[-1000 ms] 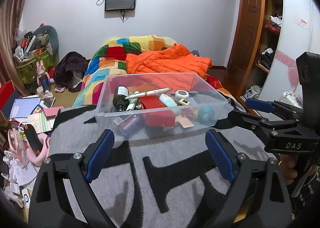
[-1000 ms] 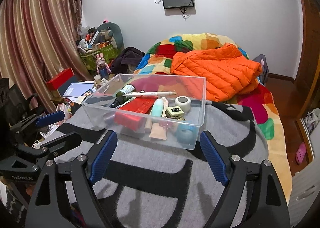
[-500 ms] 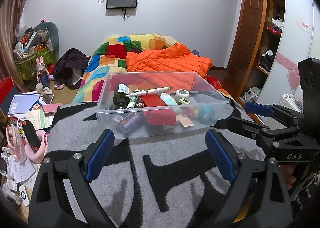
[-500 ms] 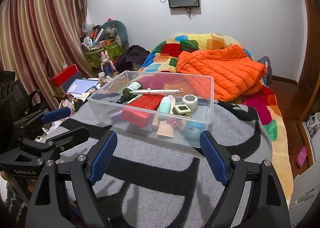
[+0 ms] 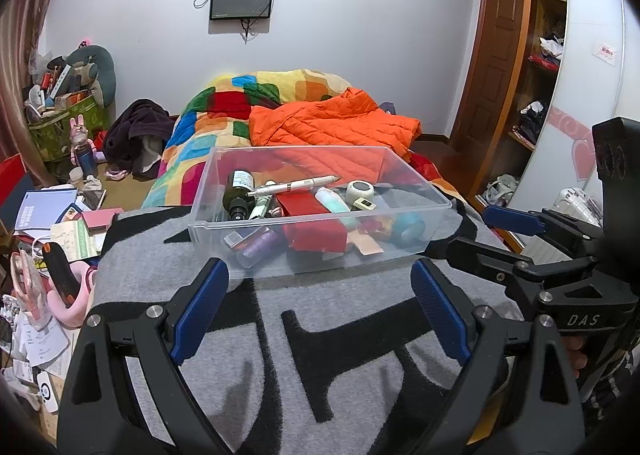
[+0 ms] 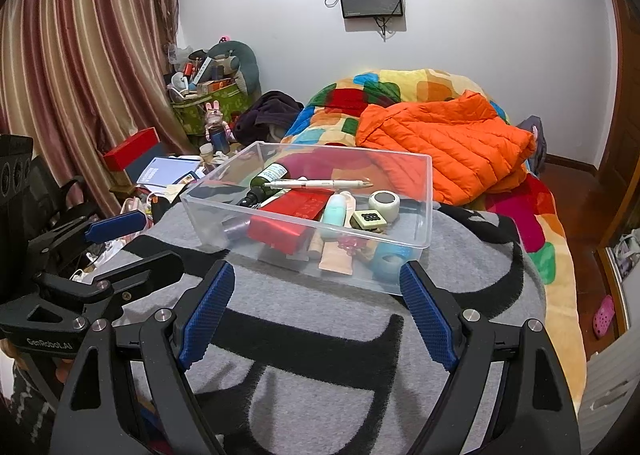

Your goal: Organize objects

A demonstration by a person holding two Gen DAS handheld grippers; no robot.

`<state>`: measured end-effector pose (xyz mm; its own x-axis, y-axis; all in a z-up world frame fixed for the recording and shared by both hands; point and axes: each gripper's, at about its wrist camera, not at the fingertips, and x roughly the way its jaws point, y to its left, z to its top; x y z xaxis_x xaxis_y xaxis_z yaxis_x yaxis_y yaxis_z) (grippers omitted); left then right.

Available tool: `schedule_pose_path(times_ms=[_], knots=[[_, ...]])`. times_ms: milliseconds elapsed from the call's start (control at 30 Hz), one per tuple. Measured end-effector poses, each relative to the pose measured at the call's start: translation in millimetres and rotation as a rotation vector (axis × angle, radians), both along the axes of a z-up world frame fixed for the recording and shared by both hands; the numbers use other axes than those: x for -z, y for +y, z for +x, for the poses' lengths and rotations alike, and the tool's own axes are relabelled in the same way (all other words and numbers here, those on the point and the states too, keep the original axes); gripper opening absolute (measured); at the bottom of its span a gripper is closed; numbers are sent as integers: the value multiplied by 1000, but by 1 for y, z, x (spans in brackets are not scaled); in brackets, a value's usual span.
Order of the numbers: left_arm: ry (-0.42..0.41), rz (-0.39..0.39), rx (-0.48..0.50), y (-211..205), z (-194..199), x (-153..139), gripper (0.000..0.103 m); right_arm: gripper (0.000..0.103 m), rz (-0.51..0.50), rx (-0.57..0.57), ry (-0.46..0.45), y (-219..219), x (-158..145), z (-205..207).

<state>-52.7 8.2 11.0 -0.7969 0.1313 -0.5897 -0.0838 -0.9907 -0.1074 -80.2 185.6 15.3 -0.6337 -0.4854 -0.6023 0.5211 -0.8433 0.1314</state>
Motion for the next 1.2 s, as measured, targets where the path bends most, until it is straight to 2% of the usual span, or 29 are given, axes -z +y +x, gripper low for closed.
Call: schedule_pose_path(times_ms=[1200], knots=[[-17, 28, 17, 1, 2, 1, 93, 83, 2, -10, -16, -5, 7, 4]])
